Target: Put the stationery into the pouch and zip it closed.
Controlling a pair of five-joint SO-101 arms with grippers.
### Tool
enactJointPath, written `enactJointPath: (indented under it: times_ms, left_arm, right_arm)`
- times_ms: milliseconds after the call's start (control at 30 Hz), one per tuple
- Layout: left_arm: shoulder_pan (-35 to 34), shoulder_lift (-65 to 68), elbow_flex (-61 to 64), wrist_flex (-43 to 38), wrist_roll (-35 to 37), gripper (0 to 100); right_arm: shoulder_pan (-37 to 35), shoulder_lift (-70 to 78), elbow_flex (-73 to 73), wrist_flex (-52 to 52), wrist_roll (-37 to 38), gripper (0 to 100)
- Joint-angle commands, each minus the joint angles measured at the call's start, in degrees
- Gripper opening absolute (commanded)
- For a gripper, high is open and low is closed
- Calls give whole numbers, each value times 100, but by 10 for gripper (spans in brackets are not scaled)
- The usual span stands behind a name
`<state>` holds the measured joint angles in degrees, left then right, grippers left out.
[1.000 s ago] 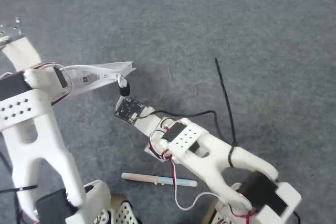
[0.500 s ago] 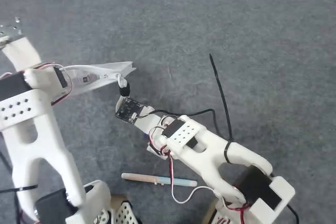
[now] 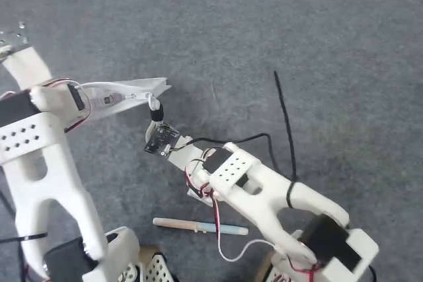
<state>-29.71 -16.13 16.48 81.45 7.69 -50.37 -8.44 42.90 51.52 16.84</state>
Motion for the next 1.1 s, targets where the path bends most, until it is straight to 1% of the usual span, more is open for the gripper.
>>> enactJointPath:
  times_ms: [0,200,467,600,700,867,1000,1067]
  left_arm:
    - [-299,211,171,-53,88,15]
    - [-290,211,171,-53,88,15]
    - [-281,211,180,-53,88,15]
    - [-273,211,180,-53,88,15]
    - [-105,211,198,-44,79,15]
    - [79,211,268,-53,70,15]
    - [413,211,382,-53,-53,15]
    - [571,211,426,-53,-97,15]
  right_arm:
    - [-136,-655,-220,145,35,6]
    - [-453,-1253,-220,435,18,6]
    - [-585,-2167,-141,418,9,6]
    - [-593,-2818,352,-163,9,6]
    - [-593,-3292,782,-681,9,6]
    - [-585,-3820,1037,-1086,0,6]
    - [-576,-4075,1046,-1262,-457,6]
    - [-576,-4145,1046,-1297,-571,6]
